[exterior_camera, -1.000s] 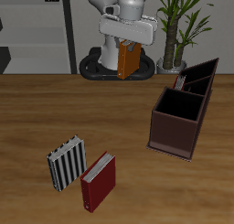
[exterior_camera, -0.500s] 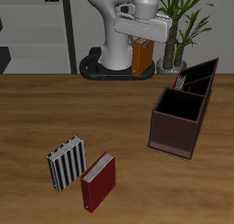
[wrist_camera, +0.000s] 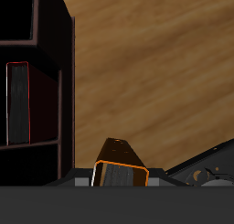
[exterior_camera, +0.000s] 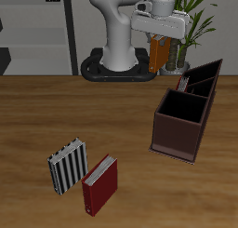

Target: Place the right red book into the left desk caddy's front compartment and place the orange book into the left desk caddy's left compartment and place the striped book into the left desk caddy's left compartment

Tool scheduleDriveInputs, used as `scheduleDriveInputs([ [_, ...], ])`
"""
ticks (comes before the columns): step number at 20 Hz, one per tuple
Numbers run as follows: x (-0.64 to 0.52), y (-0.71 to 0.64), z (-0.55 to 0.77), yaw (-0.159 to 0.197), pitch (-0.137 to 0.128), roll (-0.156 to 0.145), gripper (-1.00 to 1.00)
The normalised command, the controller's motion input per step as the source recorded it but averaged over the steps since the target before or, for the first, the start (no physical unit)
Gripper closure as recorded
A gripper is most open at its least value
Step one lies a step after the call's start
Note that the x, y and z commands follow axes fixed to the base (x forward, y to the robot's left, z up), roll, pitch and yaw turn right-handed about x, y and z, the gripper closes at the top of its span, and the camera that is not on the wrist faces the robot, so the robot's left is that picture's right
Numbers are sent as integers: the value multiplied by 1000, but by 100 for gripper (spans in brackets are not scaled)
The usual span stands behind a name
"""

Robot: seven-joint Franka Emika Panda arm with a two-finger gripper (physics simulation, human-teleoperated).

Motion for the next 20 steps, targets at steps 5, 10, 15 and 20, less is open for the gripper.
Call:
scheduleDriveInputs([
  [5,-238,295,72,-15,-27,31,100],
  [10,-155,270,-70,11,-15,41,100],
  [15,-138,196,4,-22,-17,13,100],
  [20,-47,241,153,53,-72,36,100],
])
